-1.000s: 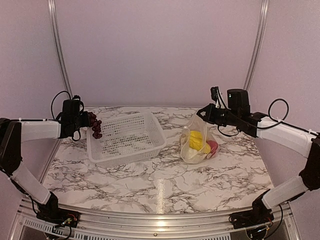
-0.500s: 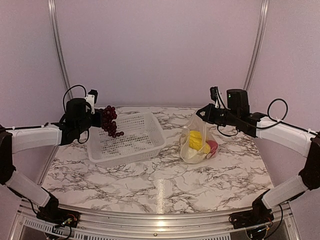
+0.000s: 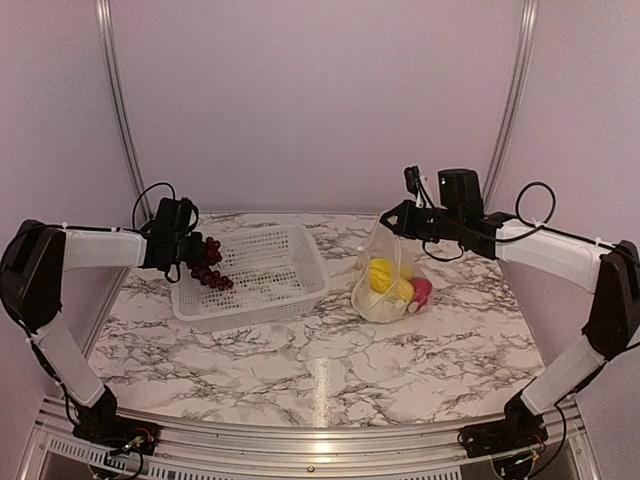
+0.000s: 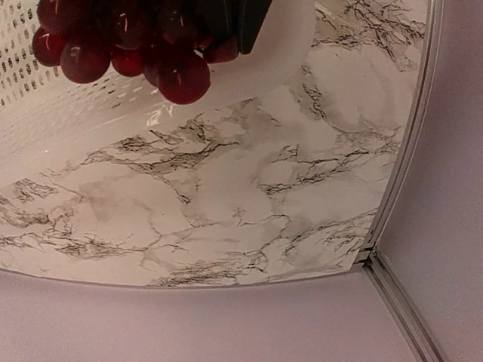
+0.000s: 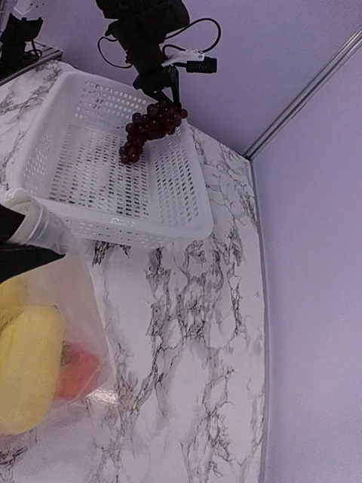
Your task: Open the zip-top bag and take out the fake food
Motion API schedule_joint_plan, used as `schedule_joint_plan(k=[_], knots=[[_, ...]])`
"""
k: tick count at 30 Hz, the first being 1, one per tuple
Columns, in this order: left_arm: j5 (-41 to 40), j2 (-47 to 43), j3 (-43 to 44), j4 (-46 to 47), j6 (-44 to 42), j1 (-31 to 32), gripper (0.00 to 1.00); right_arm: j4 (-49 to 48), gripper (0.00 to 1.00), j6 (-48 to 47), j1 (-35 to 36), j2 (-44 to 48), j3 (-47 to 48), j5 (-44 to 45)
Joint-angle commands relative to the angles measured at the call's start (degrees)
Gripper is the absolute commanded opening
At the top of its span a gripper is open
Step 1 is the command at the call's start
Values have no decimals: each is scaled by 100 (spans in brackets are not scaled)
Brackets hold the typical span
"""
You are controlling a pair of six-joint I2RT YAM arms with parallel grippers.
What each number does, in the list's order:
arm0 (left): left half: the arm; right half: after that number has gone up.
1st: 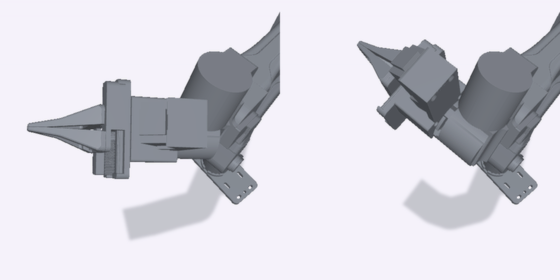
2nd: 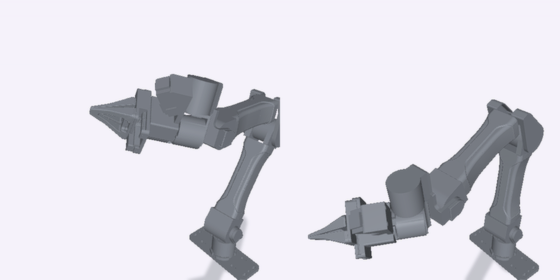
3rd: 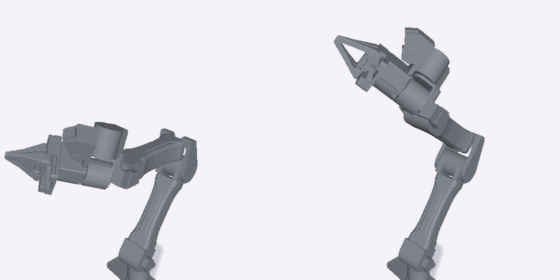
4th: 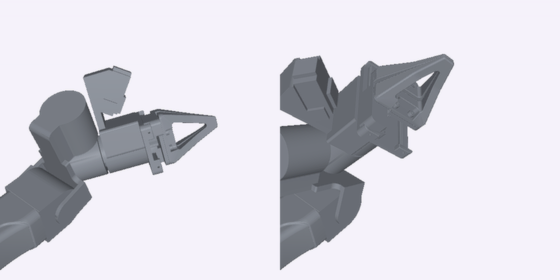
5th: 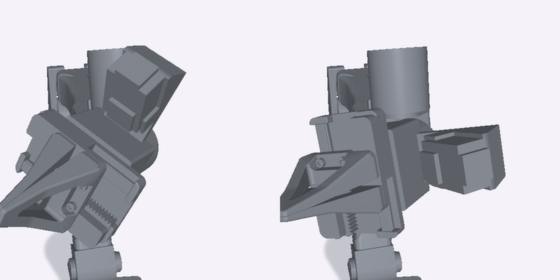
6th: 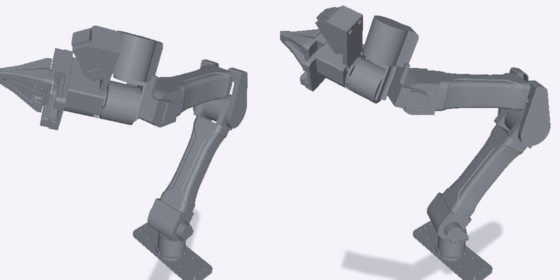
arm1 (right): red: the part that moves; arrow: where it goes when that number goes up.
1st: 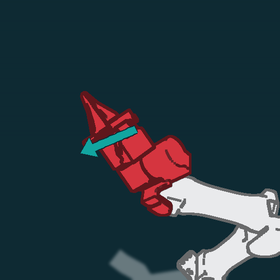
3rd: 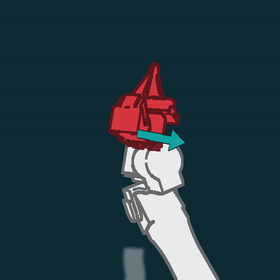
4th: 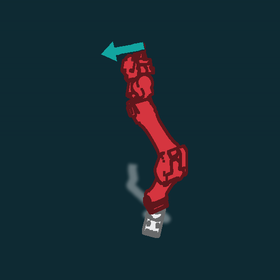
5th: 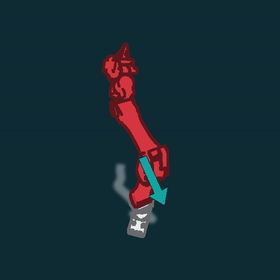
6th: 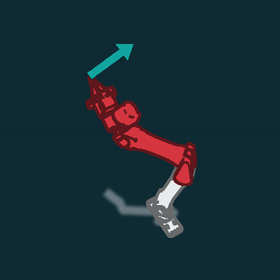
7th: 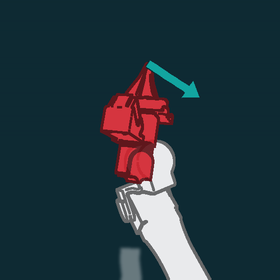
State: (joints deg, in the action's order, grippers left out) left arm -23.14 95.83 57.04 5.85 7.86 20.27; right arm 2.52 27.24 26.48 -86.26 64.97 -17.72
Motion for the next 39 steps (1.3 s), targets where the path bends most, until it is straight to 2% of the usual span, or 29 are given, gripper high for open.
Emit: schedule_joint_plan(k=[1, 8, 12, 15, 19, 22, 24, 29, 33, 39], knots=[[-645, 331, 632, -570, 56, -333, 0, -24, 0, -113, 50, -42, 436, -16], [-558, 905, 1153, -576, -131, -588, 0, 113, 0, -289, 50, 56, 53, -248], [135, 937, 1216, -576, -209, -601, 0, 144, 0, -408, 59, 90, -248, -449], [447, 641, 971, -483, -135, -510, 11, 240, 0, -516, 75, -53, -256, -645], [780, 87, 608, -214, -56, -283, 37, 398, 0, -634, 145, -294, -105, -869], [925, -419, 335, 140, -254, 117, 49, 436, 0, -641, 252, -431, -11, -959], [1093, -727, 132, 456, -544, 477, 54, 433, 0, -639, 336, -511, 57, -993], [2421, -1345, -759, 2081, -1443, 1388, 62, 396, 0, -578, 503, -597, 181, -1067], [2995, -1157, -1030, 2922, -2104, 2096, 63, 338, 0, -517, 525, -528, 142, -1051], [2925, -253, -253, 2744, -3378, 3220, 61, 338, 0, -539, 524, -442, 3, -959]])
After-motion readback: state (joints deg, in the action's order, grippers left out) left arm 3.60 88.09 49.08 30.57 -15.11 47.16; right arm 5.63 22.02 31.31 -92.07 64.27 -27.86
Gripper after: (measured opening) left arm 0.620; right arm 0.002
